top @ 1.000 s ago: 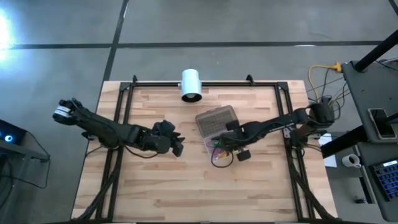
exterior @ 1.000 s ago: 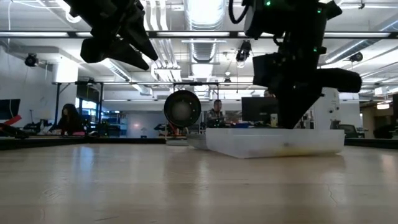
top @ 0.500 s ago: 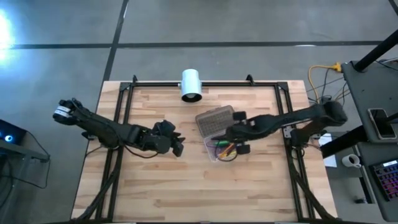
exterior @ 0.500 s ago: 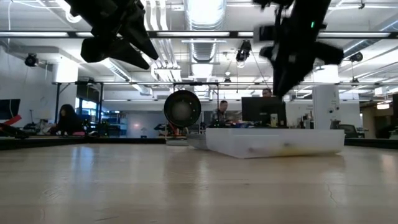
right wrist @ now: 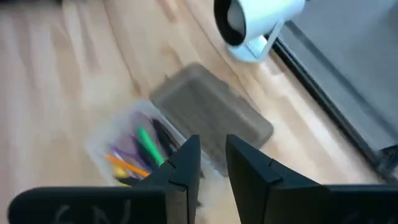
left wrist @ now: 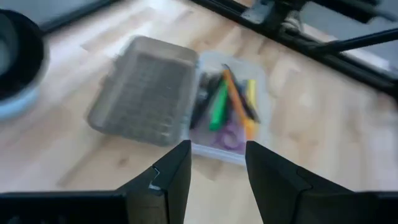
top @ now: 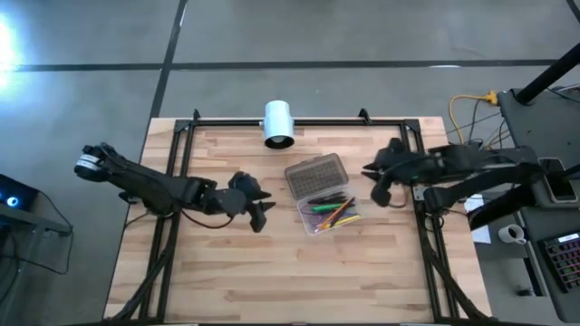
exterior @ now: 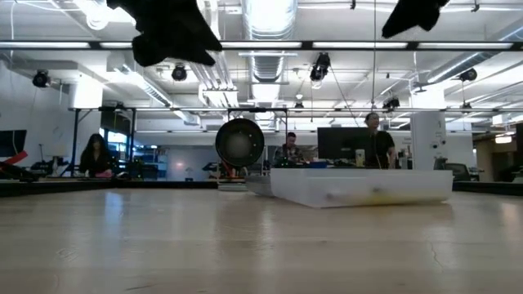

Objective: Pick & place school supplies into a supply box
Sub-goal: Return to Home Position

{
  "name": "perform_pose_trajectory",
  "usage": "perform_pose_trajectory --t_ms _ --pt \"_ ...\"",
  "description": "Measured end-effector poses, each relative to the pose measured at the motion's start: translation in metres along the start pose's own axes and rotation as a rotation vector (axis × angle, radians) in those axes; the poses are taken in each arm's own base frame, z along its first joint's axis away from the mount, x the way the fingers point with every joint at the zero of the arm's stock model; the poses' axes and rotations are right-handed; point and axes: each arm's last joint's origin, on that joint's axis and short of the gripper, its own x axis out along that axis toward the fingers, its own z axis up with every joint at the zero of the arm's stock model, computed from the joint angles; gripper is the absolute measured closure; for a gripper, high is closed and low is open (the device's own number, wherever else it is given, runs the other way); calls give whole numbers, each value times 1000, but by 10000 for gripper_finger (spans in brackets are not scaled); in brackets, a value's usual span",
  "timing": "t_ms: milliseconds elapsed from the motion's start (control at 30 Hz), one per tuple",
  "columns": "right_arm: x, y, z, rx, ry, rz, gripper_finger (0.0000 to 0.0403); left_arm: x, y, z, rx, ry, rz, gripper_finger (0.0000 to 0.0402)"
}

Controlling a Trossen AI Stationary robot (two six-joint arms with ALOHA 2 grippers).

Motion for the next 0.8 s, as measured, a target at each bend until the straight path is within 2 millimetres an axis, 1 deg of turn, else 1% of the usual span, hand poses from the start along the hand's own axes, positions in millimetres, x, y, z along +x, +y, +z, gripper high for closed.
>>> perform_pose_trajectory --t_ms 33,100,167,200,267,300,333,400,500,567,600,667,733,800 --pt "-8 -4 1 42 -25 13 332 -4 -1 3 -27 13 -27 265" --pt "-25 -10 3 206 -75 55 333 -11 -4 5 -99 26 -89 265" --pt "-40 -16 5 290 -124 100 335 -14 -8 4 -124 40 -133 265" --pt "-46 -18 5 298 -146 132 335 -15 -11 4 -83 38 -164 265" --pt "-55 -19 5 255 -181 208 333 -18 -18 5 26 -1 -250 265" --pt "-57 -19 5 228 -191 248 331 -18 -21 8 33 -38 -307 265" --pt "-56 -17 4 205 -198 288 330 -16 -22 11 22 -82 -369 265" --pt "-50 -12 1 181 -199 366 328 -7 -18 11 23 -160 -485 265" --pt "-29 -1 -2 181 -208 423 326 12 0 -4 24 -202 -599 265" --pt "-17 5 -4 174 -210 428 326 17 15 -12 14 -205 -628 265" --pt "-14 5 -5 172 -212 427 327 17 22 -12 7 -216 -628 265" --pt "-13 3 -6 177 -214 416 330 9 36 -8 -8 -264 -618 265" --pt "-15 -3 -11 185 -198 393 333 -3 50 -6 -22 -313 -604 265" --pt "-16 -13 -19 217 -172 356 335 -17 63 -8 -33 -360 -599 265"
